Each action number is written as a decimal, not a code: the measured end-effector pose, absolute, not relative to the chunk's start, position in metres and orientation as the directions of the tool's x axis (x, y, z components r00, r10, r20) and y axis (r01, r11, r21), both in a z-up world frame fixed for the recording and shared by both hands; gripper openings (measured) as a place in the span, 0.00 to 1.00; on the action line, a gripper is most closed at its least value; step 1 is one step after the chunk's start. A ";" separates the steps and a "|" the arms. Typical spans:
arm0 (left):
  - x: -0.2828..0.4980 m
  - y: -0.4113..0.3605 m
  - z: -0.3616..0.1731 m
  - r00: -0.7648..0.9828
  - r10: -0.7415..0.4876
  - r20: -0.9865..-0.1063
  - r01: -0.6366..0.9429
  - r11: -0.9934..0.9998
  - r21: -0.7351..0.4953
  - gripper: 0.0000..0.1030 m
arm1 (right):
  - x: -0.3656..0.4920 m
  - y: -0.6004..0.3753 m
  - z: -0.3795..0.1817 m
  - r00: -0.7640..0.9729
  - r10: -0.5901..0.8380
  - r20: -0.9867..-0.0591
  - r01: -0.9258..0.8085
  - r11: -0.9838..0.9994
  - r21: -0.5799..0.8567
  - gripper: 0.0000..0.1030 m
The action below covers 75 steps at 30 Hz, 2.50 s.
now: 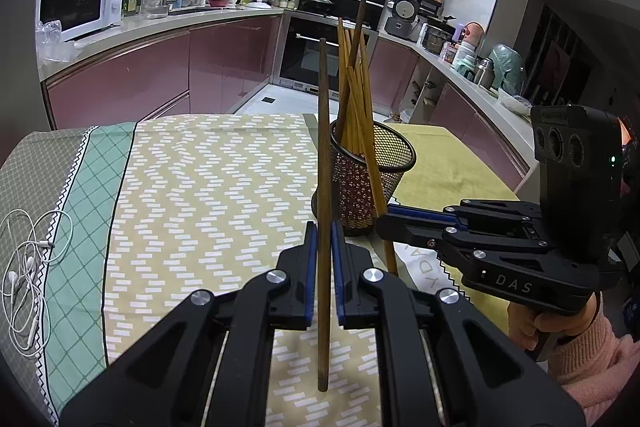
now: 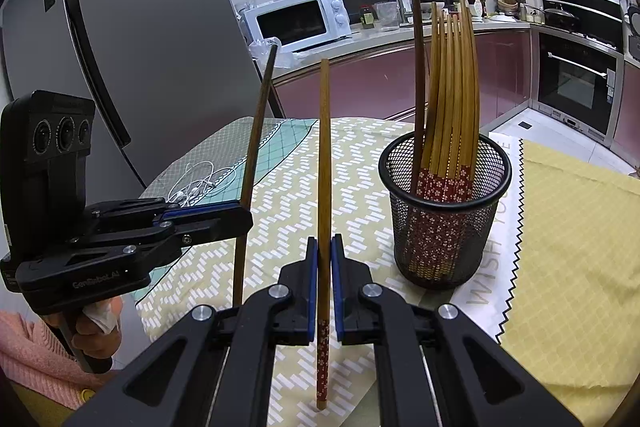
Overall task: Organize utensils
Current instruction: 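Lift the grasped chopstick upright off the cloth with the right gripper, then carry the upright chopstick over the mesh cup and lower it in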
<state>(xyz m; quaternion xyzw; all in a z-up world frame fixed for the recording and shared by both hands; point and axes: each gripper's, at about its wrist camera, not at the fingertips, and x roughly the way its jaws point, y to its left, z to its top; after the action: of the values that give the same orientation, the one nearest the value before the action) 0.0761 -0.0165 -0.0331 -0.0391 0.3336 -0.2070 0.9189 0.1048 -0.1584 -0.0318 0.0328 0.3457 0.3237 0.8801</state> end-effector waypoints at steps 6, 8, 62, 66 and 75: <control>0.074 -0.017 -0.031 0.690 -0.413 -0.595 0.364 0.908 -0.209 0.08 | 0.105 -0.157 -0.033 0.543 0.594 -0.594 -0.557 0.784 0.275 0.06; 0.074 -0.017 -0.031 0.689 -0.413 -0.596 0.364 0.908 -0.208 0.08 | 0.105 -0.156 -0.033 0.541 0.595 -0.595 -0.563 0.781 0.269 0.06; 0.087 -0.024 -0.006 0.726 -0.423 -0.543 0.389 0.903 -0.182 0.08 | 0.091 -0.195 0.021 0.684 0.559 -0.469 -0.526 0.823 0.215 0.06; 0.089 -0.026 -0.004 0.726 -0.422 -0.544 0.392 0.903 -0.178 0.08 | 0.089 -0.198 0.024 0.690 0.555 -0.464 -0.523 0.826 0.210 0.06; 0.092 -0.029 0.001 0.732 -0.420 -0.536 0.396 0.903 -0.167 0.08 | 0.087 -0.203 0.030 0.705 0.546 -0.452 -0.515 0.833 0.202 0.06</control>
<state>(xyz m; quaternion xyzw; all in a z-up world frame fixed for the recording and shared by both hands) 0.0923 -0.0285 0.0007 -0.0205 0.2931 -0.2193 0.9304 0.0874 -0.2027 0.0302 0.0304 0.2542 0.2876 0.9229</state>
